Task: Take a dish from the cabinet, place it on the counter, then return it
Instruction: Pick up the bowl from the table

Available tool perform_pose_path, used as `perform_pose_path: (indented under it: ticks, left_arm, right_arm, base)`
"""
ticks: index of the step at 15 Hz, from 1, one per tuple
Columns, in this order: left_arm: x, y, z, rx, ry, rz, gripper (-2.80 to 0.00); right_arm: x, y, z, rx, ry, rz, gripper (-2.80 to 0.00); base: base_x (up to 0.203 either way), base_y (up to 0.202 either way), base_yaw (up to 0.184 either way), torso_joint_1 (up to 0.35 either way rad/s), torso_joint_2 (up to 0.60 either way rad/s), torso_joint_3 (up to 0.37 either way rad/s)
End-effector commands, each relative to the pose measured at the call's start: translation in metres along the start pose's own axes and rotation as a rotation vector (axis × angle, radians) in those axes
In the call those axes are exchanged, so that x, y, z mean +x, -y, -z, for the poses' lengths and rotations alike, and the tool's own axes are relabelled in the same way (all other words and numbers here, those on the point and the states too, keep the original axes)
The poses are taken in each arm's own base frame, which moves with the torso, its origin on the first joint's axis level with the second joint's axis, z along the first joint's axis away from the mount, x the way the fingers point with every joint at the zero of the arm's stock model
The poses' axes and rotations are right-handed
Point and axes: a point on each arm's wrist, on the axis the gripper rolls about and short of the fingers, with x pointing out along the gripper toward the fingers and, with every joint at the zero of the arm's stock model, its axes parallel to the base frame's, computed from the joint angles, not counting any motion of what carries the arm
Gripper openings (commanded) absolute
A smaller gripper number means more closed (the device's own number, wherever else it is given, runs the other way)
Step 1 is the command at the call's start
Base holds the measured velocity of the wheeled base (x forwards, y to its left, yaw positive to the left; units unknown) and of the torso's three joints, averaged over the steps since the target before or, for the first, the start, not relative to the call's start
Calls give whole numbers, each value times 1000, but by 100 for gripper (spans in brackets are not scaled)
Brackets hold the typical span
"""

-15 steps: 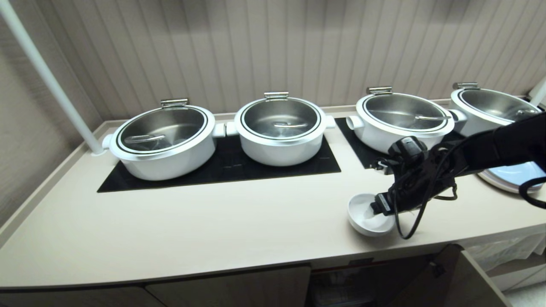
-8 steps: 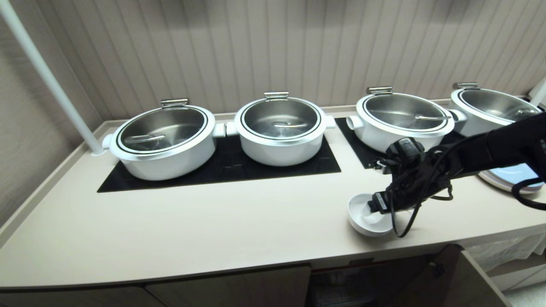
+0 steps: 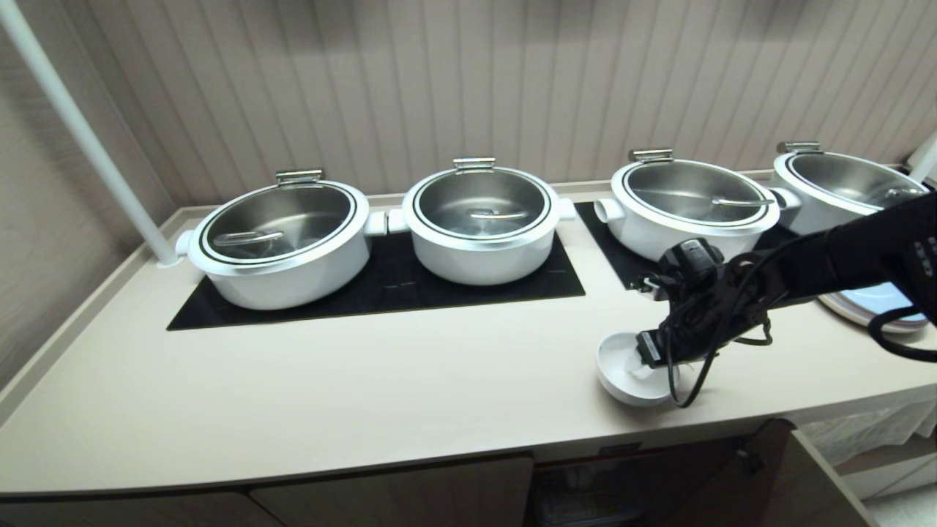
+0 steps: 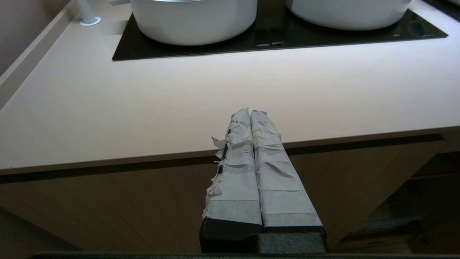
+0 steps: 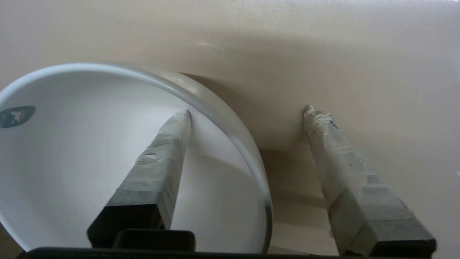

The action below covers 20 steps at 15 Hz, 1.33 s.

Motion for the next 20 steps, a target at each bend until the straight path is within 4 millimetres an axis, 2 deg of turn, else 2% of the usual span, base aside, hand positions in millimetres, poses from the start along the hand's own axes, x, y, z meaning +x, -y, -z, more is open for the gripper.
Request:
perform_pose_path:
  ticks: [1, 14, 20]
  left_arm:
    - [0, 0, 0, 0, 1, 0, -280]
    - [0, 0, 0, 0, 0, 0, -280]
    - [0, 0, 0, 0, 0, 0, -280]
  right_arm:
    - [-1, 0, -4, 0, 15, 0, -280]
    - [-7, -1, -8, -1, 41, 0, -280]
    - [-22, -12, -7, 133, 59, -16, -280]
  base:
    - [0, 0, 0, 0, 0, 0]
    - [0, 0, 0, 0, 0, 0]
    - [0, 0, 0, 0, 0, 0]
